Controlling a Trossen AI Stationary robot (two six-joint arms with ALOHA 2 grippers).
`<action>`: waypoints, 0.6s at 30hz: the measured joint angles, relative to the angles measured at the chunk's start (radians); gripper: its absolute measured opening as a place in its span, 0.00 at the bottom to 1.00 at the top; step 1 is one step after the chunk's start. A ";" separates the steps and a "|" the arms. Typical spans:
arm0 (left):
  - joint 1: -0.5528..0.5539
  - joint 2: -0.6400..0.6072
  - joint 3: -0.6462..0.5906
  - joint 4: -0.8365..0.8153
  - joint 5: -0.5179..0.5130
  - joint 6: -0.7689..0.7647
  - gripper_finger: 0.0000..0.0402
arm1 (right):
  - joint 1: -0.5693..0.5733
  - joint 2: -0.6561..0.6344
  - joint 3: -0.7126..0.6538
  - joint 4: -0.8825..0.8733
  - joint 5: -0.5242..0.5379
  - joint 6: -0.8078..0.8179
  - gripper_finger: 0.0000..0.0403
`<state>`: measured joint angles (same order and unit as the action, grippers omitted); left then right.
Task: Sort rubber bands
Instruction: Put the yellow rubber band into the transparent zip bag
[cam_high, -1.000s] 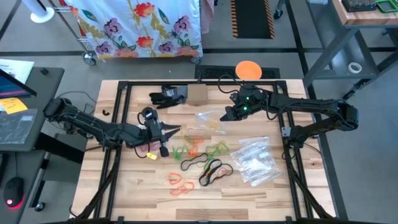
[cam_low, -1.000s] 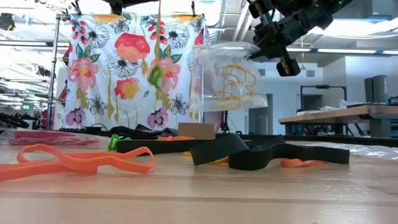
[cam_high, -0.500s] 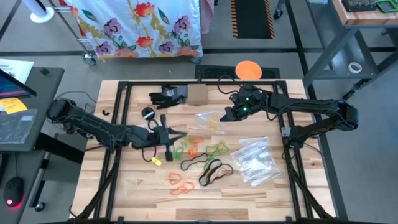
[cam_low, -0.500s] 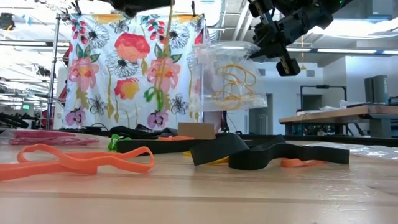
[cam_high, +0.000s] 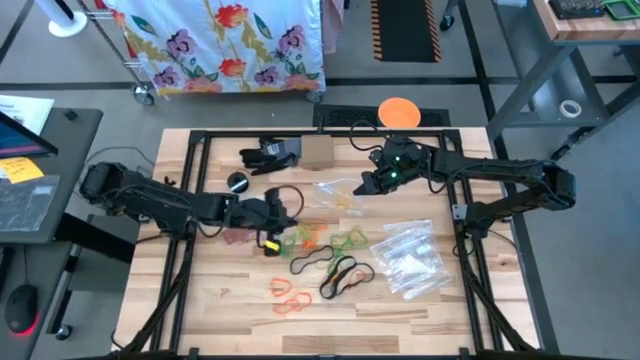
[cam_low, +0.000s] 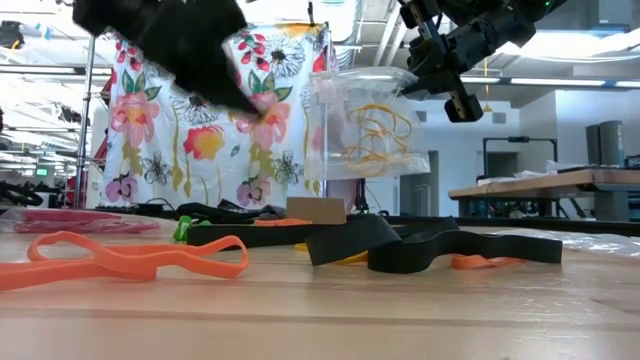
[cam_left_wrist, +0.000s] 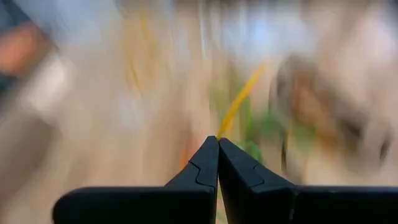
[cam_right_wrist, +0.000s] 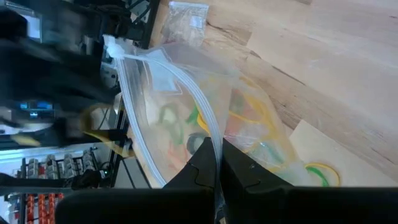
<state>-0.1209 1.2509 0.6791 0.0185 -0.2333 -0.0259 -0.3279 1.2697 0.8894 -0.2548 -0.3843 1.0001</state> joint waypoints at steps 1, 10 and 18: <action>0.008 0.008 0.000 -0.012 -0.011 0.013 0.00 | 0.000 0.000 0.000 0.000 0.000 0.001 0.00; 0.042 0.061 0.100 -0.015 0.005 -0.016 0.00 | 0.000 0.000 0.001 -0.009 0.000 -0.005 0.00; 0.033 0.055 0.107 -0.101 -0.128 -0.044 0.00 | 0.000 0.000 0.001 -0.027 0.000 -0.006 0.00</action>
<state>-0.0882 1.3062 0.7865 -0.0824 -0.3608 -0.0702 -0.3279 1.2697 0.8902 -0.2814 -0.3843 0.9939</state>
